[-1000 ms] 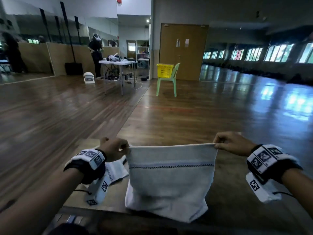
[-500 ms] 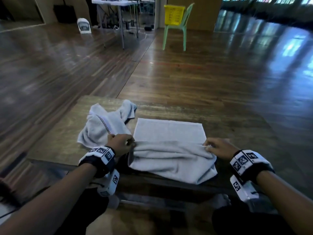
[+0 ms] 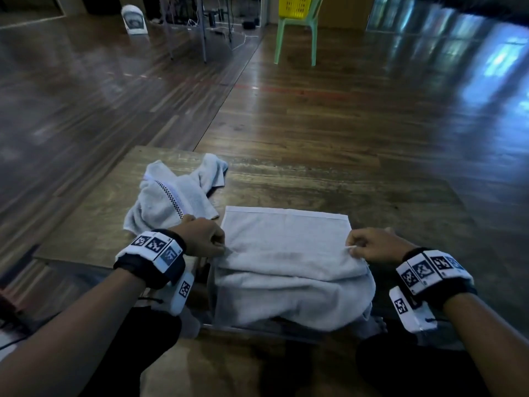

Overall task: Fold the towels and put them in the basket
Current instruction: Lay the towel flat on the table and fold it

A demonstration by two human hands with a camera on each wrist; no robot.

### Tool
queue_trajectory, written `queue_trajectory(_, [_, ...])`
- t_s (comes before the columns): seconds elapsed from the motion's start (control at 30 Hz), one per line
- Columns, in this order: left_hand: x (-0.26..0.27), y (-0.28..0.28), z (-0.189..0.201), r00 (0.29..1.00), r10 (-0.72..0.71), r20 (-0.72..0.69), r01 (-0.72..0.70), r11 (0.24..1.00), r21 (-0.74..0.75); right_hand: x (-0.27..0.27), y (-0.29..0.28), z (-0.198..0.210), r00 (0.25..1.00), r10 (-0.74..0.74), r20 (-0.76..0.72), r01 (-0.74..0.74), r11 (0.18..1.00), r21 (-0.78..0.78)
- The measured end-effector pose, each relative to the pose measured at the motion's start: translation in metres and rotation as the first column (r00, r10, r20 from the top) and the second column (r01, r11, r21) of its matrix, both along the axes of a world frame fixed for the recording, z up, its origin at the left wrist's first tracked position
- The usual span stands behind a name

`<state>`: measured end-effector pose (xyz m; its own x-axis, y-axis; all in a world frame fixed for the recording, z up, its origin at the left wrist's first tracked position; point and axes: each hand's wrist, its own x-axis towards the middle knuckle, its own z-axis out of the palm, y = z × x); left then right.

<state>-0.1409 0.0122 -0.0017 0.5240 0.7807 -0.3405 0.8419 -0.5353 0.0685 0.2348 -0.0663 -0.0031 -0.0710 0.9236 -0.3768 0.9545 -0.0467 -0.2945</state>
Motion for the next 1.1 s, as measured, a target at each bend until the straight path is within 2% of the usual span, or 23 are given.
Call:
queue_trajectory(0.07, [-0.001,0.005,0.005,0.999,0.014,0.041,-0.015,1.000,0.009,0.002,0.008,-0.002,0.997,-0.048,-0.055,0.050,0.998,0.031])
queue_trajectory(0.13, [-0.002,0.015,0.007,0.984,0.088,0.155,-0.098,0.993,0.058,0.008,0.018,-0.004,0.989,-0.104,-0.109,0.114,0.989,0.097])
queue_trajectory(0.2, [-0.004,0.028,0.003,0.928,0.168,0.333,-0.222,0.966,0.131,0.010,0.026,-0.001,0.980,-0.154,-0.128,0.174,0.971,0.164])
queue_trajectory(0.27, [-0.001,0.039,-0.002,0.880,0.201,0.430,-0.306,0.933,0.190,0.011,0.033,0.002,0.966,-0.201,-0.162,0.233,0.949,0.213])
queue_trajectory(0.37, [0.009,0.053,-0.010,0.906,0.215,0.364,-0.302,0.932,0.200,0.012,0.045,-0.002,0.955,-0.236,-0.181,0.276,0.929,0.246])
queue_trajectory(0.5, [0.021,0.067,-0.020,0.944,0.204,0.261,-0.263,0.940,0.216,0.013,0.061,-0.013,0.948,-0.264,-0.180,0.300,0.930,0.211])
queue_trajectory(0.7, [0.024,0.077,-0.026,0.963,0.204,0.175,-0.240,0.945,0.222,0.009,0.075,-0.023,0.958,-0.285,-0.038,0.287,0.942,0.173])
queue_trajectory(0.93, [0.027,0.079,-0.024,0.972,0.163,0.167,-0.191,0.967,0.168,0.002,0.073,-0.020,0.970,-0.236,0.053,0.226,0.962,0.156])
queue_trajectory(1.1, [0.026,0.077,-0.021,0.959,0.173,0.226,-0.203,0.972,0.115,0.007,0.072,-0.023,0.976,-0.219,-0.004,0.217,0.962,0.168])
